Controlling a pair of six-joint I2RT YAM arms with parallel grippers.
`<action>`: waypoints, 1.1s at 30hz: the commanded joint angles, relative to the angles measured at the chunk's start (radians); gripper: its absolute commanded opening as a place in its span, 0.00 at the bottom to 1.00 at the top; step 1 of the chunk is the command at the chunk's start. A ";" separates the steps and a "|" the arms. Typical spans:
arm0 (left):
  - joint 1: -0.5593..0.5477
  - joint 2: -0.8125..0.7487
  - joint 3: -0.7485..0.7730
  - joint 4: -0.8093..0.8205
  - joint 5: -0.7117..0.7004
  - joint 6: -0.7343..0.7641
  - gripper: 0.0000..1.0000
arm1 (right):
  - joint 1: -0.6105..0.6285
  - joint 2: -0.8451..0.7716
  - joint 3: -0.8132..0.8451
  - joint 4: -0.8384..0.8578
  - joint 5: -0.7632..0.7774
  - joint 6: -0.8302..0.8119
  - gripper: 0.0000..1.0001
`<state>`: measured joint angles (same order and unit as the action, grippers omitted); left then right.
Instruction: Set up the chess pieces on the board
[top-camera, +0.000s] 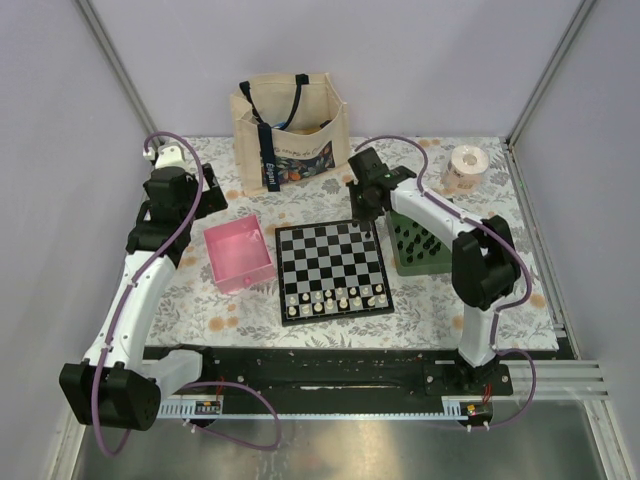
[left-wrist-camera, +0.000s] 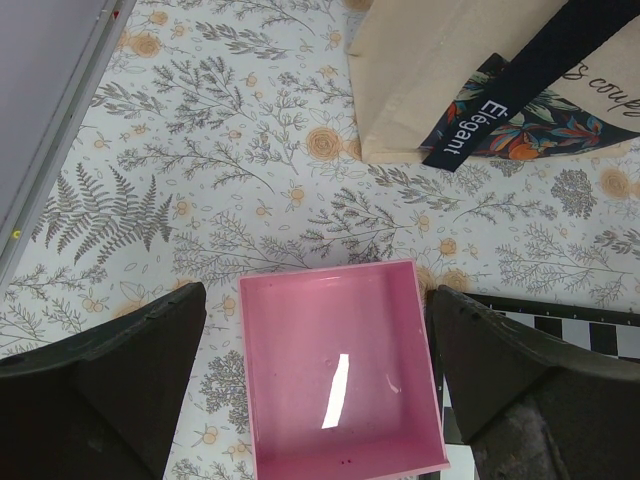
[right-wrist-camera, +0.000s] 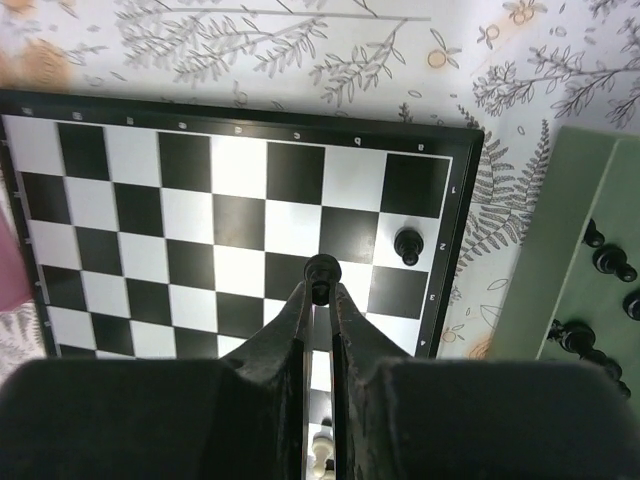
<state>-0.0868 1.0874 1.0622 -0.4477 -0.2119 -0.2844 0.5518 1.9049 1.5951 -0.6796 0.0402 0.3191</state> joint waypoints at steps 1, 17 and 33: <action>0.002 -0.018 0.007 0.027 0.014 0.010 0.99 | 0.005 0.043 0.043 -0.026 -0.011 -0.008 0.00; 0.002 -0.009 0.010 0.027 0.020 0.008 0.99 | 0.014 0.148 0.049 -0.006 0.010 -0.035 0.00; 0.002 -0.017 0.007 0.027 0.013 0.013 0.99 | 0.014 0.184 0.078 -0.028 0.029 -0.052 0.17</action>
<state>-0.0868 1.0874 1.0622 -0.4480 -0.2123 -0.2844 0.5556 2.0686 1.6283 -0.6941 0.0444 0.2882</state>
